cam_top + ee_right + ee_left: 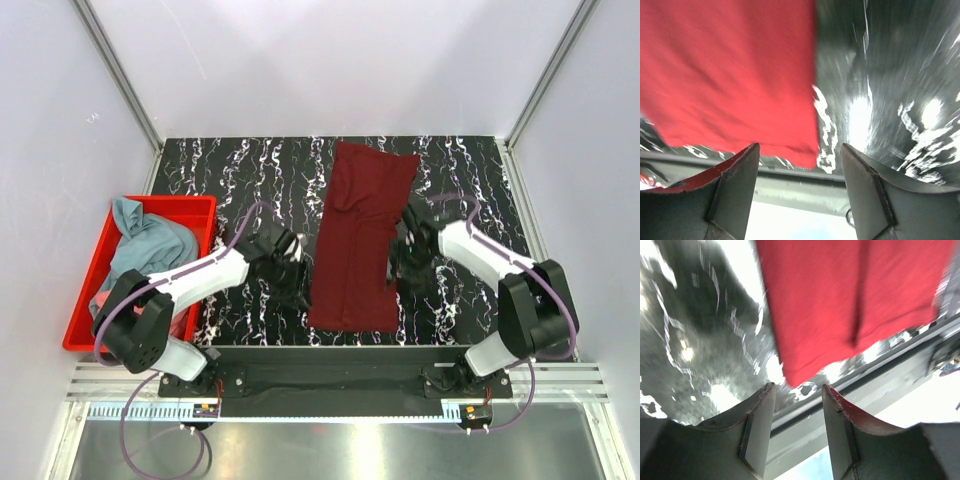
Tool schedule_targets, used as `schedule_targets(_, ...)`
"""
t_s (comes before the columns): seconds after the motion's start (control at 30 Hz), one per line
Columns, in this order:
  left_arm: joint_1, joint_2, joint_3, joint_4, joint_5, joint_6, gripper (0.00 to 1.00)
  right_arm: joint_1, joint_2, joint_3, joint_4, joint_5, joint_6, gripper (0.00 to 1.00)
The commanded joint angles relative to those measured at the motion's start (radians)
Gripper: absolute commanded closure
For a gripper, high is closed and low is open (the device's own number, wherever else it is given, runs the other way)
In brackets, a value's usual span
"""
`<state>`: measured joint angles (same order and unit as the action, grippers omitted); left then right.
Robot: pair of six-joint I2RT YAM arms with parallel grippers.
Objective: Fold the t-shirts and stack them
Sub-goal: Fold the tshirt
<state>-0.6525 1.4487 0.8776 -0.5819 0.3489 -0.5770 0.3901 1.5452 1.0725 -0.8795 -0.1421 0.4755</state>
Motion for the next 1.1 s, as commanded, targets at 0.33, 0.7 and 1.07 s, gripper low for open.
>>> schedule_targets(0.33, 0.016, 0.076, -0.121, 0.178, 0.169, -0.096, 0.52, 0.007, -0.152, -0.365, 0.174, -0.225, 0.218, 0.31)
schedule_targets(0.7, 0.014, 0.191, -0.161, 0.316, 0.249, -0.178, 0.55, 0.009, -0.149, -0.447, 0.166, -0.159, 0.273, 0.69)
schedule_targets(1.07, 0.014, 0.128, -0.181, 0.217, 0.191, -0.1, 0.96, 0.007, -0.615, -0.483, -0.035, -0.062, 0.443, 1.0)
